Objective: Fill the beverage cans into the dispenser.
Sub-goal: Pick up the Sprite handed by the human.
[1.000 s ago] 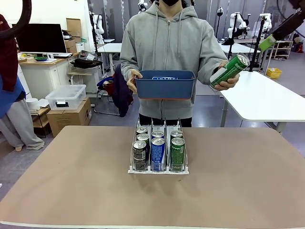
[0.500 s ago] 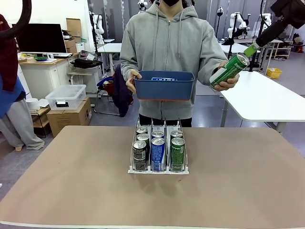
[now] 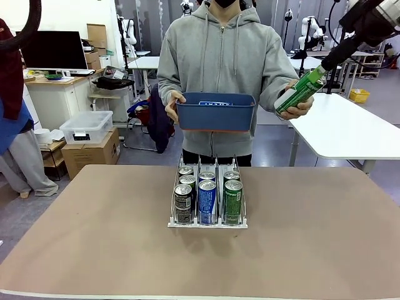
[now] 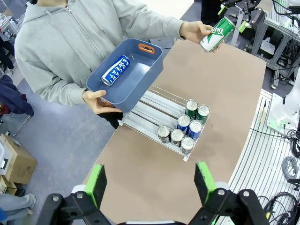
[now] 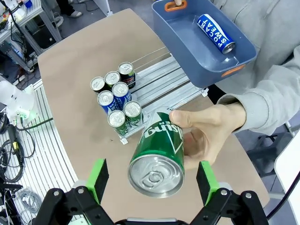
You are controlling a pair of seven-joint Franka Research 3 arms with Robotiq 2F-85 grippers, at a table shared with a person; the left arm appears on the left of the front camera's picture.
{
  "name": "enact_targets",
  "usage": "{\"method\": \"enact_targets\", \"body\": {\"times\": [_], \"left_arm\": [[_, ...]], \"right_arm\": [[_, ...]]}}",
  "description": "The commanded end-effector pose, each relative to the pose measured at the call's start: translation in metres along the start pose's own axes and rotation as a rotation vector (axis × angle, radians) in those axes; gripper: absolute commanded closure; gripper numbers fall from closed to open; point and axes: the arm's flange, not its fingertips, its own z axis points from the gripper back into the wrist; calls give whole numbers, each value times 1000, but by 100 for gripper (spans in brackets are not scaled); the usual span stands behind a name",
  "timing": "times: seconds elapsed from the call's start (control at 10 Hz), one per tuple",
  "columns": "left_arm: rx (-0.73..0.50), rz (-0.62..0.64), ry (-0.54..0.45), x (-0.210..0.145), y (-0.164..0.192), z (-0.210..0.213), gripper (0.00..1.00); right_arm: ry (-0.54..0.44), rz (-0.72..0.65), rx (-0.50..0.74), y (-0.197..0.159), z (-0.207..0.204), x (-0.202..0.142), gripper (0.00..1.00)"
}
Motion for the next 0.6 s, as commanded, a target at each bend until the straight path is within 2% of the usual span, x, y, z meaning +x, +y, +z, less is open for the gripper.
{"method": "enact_targets", "body": {"times": [0.0,0.5], "left_arm": [[7,-1,-3,-2,-1,1,0],[7,-1,-3,-2,-1,1,0]], "right_arm": [[-11,19,-3,-2,-12,-5,0],[-13,-12,20,-4,-35,-6,0]]}}
